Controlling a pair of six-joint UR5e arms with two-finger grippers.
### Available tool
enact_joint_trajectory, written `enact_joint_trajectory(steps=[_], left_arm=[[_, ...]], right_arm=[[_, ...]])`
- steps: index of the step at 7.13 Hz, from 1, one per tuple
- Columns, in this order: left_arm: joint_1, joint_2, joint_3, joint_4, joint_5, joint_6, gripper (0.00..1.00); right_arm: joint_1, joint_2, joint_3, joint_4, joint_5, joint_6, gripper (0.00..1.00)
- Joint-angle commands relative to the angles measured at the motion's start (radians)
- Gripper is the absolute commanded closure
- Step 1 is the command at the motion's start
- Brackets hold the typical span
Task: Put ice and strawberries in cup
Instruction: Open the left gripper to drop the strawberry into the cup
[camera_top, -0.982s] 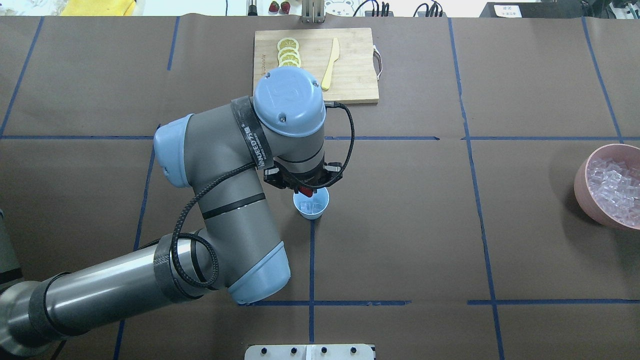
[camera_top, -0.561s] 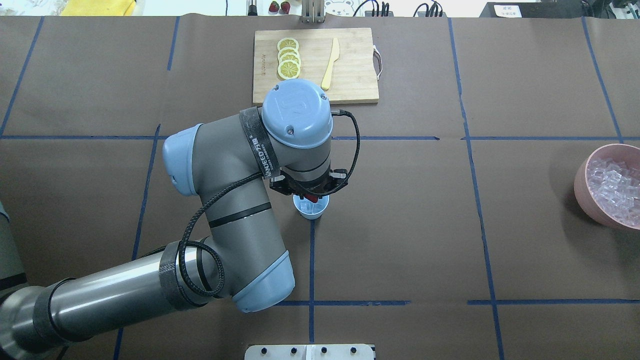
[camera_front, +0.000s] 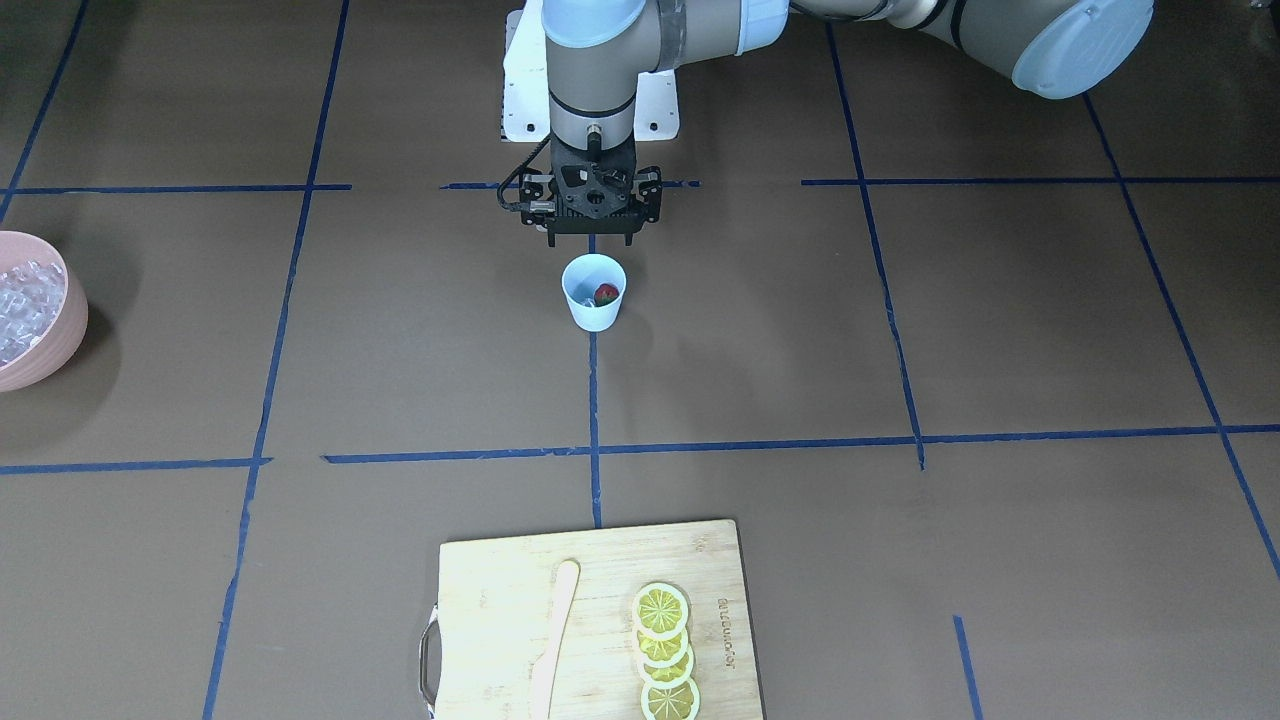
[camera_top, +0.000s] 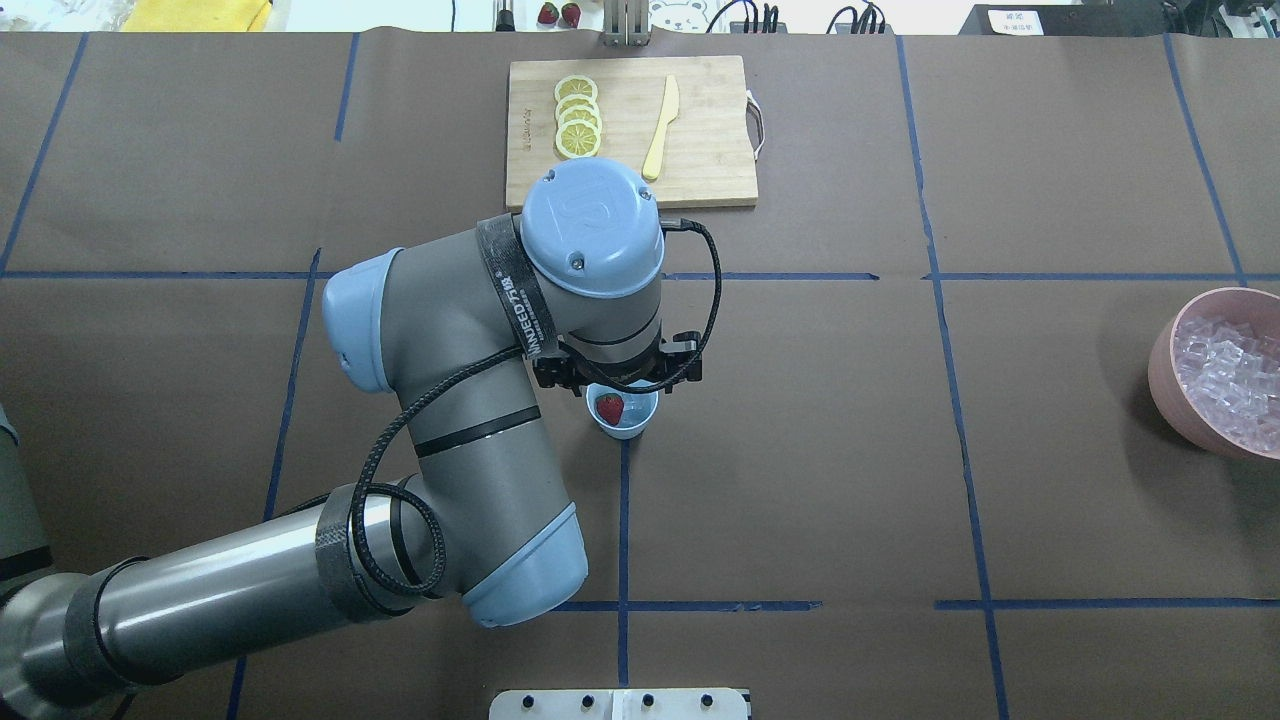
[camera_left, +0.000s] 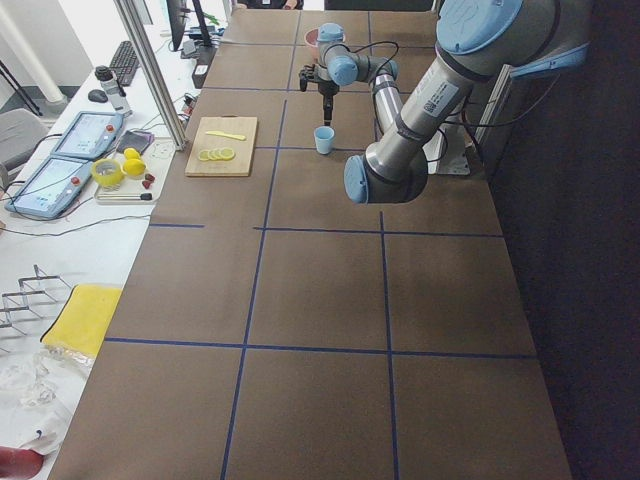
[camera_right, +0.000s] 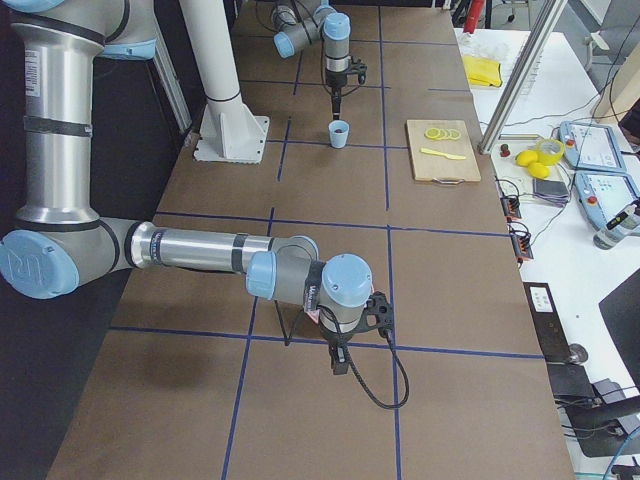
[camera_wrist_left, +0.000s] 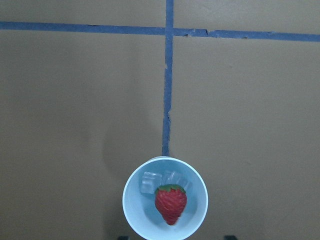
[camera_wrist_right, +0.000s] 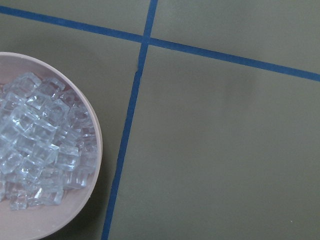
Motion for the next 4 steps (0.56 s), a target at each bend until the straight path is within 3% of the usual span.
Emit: enact_joint_trajectory(steps=[1, 2, 4], left_arm=[[-0.002, 0.003, -0.006, 0.0, 0.002, 0.0, 0.01], [-0.011, 0.014, -0.019, 0.003, 0.003, 0.026, 0.01], [-0.075, 0.214, -0.207, 0.011, -0.011, 0.264, 0.01]], right_arm=[[0.0, 0.0, 0.001, 0.0, 0.001, 0.0, 0.01], [0.0, 0.0, 0.001, 0.0, 0.001, 0.002, 0.01], [0.0, -0.002, -0.002, 0.0, 0.001, 0.002, 0.01]])
